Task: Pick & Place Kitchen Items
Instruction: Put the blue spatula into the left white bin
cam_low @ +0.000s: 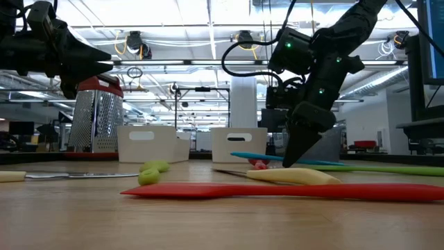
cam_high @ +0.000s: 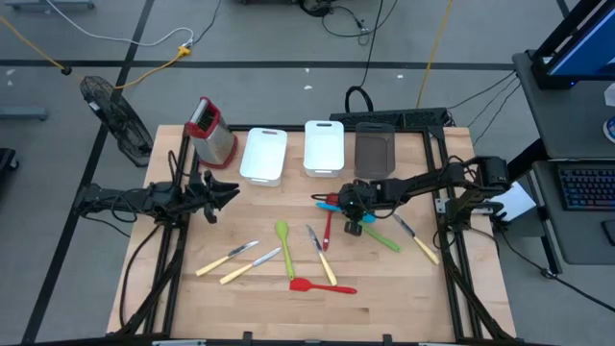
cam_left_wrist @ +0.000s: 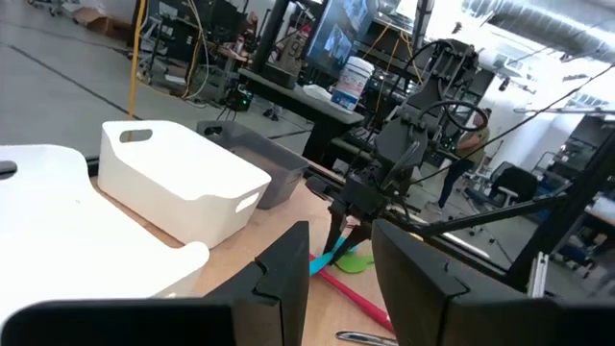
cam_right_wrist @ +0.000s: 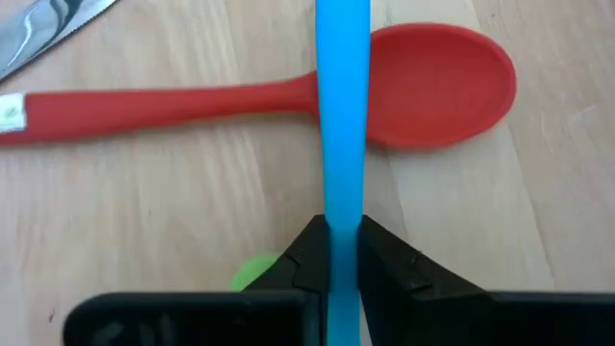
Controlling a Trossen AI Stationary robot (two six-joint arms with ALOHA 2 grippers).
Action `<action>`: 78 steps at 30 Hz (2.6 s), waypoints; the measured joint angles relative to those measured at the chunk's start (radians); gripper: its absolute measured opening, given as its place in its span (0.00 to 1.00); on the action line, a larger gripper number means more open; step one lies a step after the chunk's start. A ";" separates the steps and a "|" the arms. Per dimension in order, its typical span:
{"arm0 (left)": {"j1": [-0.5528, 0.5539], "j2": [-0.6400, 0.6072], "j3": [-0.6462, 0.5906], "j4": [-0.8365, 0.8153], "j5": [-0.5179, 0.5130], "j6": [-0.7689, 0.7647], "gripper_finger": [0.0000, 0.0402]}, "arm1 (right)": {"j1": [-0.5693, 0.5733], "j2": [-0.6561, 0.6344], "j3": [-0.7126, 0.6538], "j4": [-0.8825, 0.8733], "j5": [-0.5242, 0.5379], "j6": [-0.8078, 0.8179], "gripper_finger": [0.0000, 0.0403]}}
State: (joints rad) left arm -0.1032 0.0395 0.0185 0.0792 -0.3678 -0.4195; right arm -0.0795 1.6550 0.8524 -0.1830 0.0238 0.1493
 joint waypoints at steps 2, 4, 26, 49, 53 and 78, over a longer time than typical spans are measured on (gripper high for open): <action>0.000 0.000 0.000 0.000 0.000 -0.024 0.30 | -0.002 -0.015 0.000 0.008 0.000 0.000 0.06; 0.000 0.000 0.000 0.000 0.001 -0.052 0.30 | -0.005 -0.032 0.000 0.007 0.000 0.000 0.06; 0.000 0.012 0.000 0.168 0.003 -0.140 0.30 | -0.013 -0.336 0.001 0.126 -0.107 0.015 0.06; -0.032 0.697 0.290 0.449 0.026 -0.019 0.30 | -0.013 -0.336 0.002 0.187 -0.100 -0.054 0.06; -0.033 0.833 0.426 0.341 0.029 0.051 0.30 | -0.013 -0.336 0.002 0.187 -0.096 -0.092 0.06; -0.030 1.495 1.242 -0.376 0.027 0.483 0.30 | -0.030 -0.336 0.002 0.058 -0.189 -0.111 0.06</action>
State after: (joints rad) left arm -0.1333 1.5340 1.2605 -0.2964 -0.3405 0.0632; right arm -0.1093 1.3191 0.8547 -0.1254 -0.1647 0.0388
